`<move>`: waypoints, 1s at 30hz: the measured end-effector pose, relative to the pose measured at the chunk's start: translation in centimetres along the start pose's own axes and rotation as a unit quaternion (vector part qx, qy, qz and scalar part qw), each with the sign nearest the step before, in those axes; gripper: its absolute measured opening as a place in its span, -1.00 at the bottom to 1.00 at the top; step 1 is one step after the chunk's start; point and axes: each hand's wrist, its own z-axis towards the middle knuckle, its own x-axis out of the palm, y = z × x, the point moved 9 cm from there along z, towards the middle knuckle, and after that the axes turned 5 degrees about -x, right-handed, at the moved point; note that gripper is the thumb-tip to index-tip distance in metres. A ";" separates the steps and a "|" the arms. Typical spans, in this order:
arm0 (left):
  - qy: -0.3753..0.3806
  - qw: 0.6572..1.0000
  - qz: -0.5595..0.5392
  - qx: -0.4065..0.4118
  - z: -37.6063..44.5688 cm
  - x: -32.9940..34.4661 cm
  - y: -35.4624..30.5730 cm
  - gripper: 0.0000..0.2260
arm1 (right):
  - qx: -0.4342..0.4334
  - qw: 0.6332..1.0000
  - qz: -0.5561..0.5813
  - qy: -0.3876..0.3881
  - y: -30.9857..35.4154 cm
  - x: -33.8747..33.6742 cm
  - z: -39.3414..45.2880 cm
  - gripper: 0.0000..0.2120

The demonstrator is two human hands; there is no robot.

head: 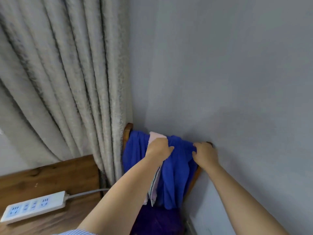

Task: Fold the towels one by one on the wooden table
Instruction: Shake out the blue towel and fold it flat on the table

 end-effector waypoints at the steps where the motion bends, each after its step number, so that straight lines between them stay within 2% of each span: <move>1: -0.004 1.000 -0.009 -0.003 0.8 0.3 -0.2 -0.64 | -0.001 1.000 -0.005 0.010 -0.2 0.4 0.8 -0.75; 5: -0.022 1.000 -0.013 0.003 2.1 1.4 -0.9 -0.63 | -0.041 0.994 -0.016 0.095 -0.4 2.4 2.9 -0.67; 7: -0.035 0.999 -0.026 0.000 2.6 1.5 -1.0 -0.70 | -0.062 0.992 -0.019 0.108 -0.5 2.9 3.6 -0.69; 10: -0.041 0.996 -0.075 -0.004 3.0 1.6 -1.1 -0.78 | -0.093 0.991 -0.012 0.095 -0.5 3.0 4.1 -0.80; 13: -0.036 0.991 -0.129 -0.029 3.1 2.0 -0.5 -0.76 | -0.105 0.992 0.013 0.073 -0.7 2.8 4.2 -0.86; 16: -0.041 0.980 -0.185 -0.061 3.3 2.0 0.2 -0.61 | -0.073 0.994 0.072 0.041 -1.4 2.3 4.3 -0.85; 21: -0.066 0.959 -0.264 -0.074 2.1 1.2 -0.3 -0.60 | -0.026 0.989 0.148 0.005 -2.3 1.5 3.8 -0.85; 23: -0.096 0.937 -0.326 -0.083 1.3 -0.2 0.0 -0.63 | 0.023 0.960 0.277 -0.030 -3.6 0.6 3.8 -0.81; 25: -0.120 0.901 -0.408 -0.090 0.0 -1.7 0.5 -0.68 | 0.094 0.872 0.478 -0.042 -4.7 0.3 3.3 -0.71; 26: -0.125 0.880 -0.448 -0.092 -0.8 -2.4 0.5 -0.73 | 0.115 0.825 0.552 -0.037 -4.7 0.4 2.8 -0.69; 27: -0.126 0.859 -0.487 -0.095 -1.5 -2.9 0.5 -0.82 | 0.113 0.796 0.593 -0.030 -4.2 0.0 2.5 -0.69; 29: -0.131 0.828 -0.536 -0.102 -3.3 -4.1 0.7 -0.92 | 0.085 0.777 0.623 -0.026 -2.6 -1.3 1.9 -0.70; 30: -0.143 0.820 -0.545 -0.099 -4.3 -5.1 1.0 -0.89 | 0.061 0.780 0.623 -0.030 -1.5 -2.3 1.7 -0.70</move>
